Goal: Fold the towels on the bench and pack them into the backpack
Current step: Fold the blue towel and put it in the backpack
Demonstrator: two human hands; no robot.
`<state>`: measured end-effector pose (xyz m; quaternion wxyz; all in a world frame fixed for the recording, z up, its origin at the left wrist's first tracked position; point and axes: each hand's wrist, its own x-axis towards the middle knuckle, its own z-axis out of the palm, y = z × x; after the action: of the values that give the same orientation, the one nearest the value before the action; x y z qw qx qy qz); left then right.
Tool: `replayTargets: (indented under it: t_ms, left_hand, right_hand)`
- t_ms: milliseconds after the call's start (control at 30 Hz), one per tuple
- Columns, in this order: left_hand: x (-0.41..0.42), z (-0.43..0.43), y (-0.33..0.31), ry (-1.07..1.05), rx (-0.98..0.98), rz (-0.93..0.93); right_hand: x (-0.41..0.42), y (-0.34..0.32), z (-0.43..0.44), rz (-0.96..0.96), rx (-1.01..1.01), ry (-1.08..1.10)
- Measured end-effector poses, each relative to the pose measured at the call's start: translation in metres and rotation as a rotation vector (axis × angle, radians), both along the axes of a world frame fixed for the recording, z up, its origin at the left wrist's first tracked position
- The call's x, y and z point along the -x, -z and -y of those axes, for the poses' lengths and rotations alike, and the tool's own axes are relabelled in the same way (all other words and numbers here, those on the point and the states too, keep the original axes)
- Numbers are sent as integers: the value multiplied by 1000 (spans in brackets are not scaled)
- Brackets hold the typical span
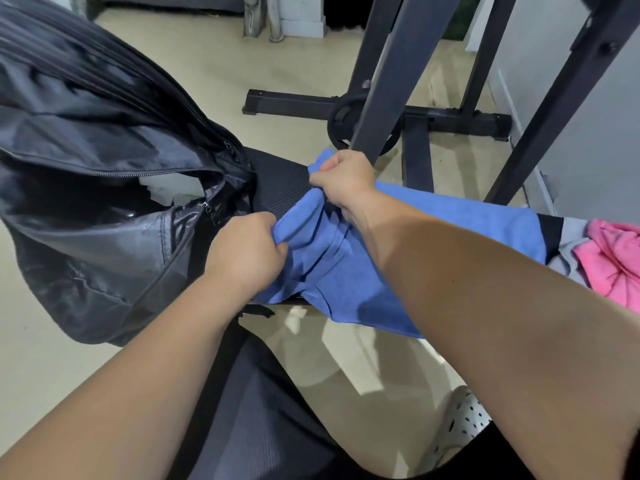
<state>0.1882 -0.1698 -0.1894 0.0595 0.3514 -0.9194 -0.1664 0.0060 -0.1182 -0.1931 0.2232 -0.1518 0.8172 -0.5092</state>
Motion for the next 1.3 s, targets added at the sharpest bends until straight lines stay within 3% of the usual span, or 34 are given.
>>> replayTargets:
  t_ms: [133,367,633,867,1167,1300]
  left_hand:
    - [-4,7,-22,-27,96,-59]
    - [-12,11,-38,-84,64,-63]
    - [32,-60,-24,119,-158,-137]
    - [75,-135,11,253,-326,-135]
    - [86,-156,41,258,-406,58]
    - [87,-157,36,253,-365,45]
  right_hand:
    - [-7,-9,19,149,134,14]
    - [-6,-35,29,323,304,-138]
    - [45,-19,-38,153,152,23]
    - [86,20,-118,204,73,171]
    - [91,54,-166,223,-39,80]
    - [90,48,-163,211,41,54]
